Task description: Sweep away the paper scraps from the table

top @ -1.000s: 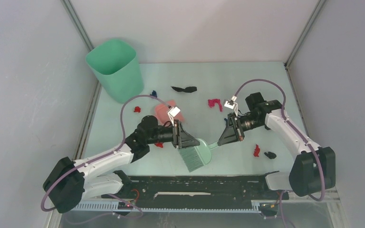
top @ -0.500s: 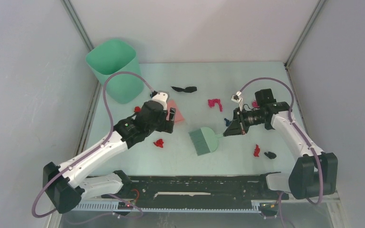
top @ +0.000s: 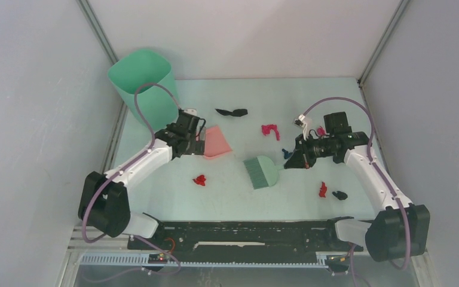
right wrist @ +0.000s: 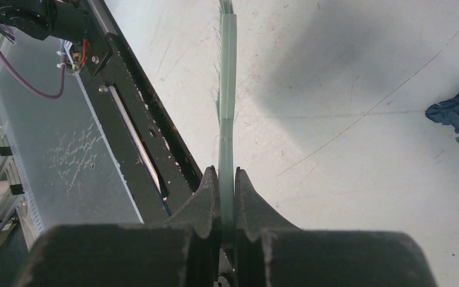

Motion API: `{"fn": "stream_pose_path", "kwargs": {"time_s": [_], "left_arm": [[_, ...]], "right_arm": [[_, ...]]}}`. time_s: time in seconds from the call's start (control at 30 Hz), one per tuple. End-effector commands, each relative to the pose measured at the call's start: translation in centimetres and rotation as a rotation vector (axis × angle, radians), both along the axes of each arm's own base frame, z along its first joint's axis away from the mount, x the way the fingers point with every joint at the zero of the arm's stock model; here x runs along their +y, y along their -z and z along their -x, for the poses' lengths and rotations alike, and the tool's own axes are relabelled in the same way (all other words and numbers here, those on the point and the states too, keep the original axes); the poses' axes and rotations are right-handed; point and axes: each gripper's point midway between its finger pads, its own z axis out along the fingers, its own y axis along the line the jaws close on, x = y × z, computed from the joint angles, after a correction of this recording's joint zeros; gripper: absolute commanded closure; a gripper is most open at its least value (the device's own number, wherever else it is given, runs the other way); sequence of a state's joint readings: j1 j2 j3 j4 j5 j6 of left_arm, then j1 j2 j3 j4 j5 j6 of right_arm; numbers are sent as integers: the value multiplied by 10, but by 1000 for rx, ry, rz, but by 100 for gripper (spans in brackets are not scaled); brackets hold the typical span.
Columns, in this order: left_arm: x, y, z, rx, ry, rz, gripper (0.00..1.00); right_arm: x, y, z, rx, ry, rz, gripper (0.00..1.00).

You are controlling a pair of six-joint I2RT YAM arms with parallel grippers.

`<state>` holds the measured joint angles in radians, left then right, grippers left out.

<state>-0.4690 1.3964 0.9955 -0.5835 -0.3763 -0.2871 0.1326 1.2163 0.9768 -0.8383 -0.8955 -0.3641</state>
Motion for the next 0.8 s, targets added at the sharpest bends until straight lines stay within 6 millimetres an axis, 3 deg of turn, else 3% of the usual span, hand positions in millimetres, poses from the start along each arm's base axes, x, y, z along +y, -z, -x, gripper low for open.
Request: {"fn": "stream_pose_path", "kwargs": {"time_s": [0.0,0.1,0.3,0.53,0.77], "left_arm": [[-24,-18,-26,-102,64,197,7],[-24,-17,-35,-121,67,211,7],[-20,15,-44,-30,26,254,9],[-3,36,-52,-29,3,250,11],[-15,45,-47,11,42,299,14]], "right_arm": [[-2,-10,-3,-65,11,1,100],[-3,-12,-3,-87,16,15,100],[-5,-13,-4,-114,28,36,100],[-4,-14,-2,-118,22,34,100],[-5,-16,1,-133,20,32,100]]}}
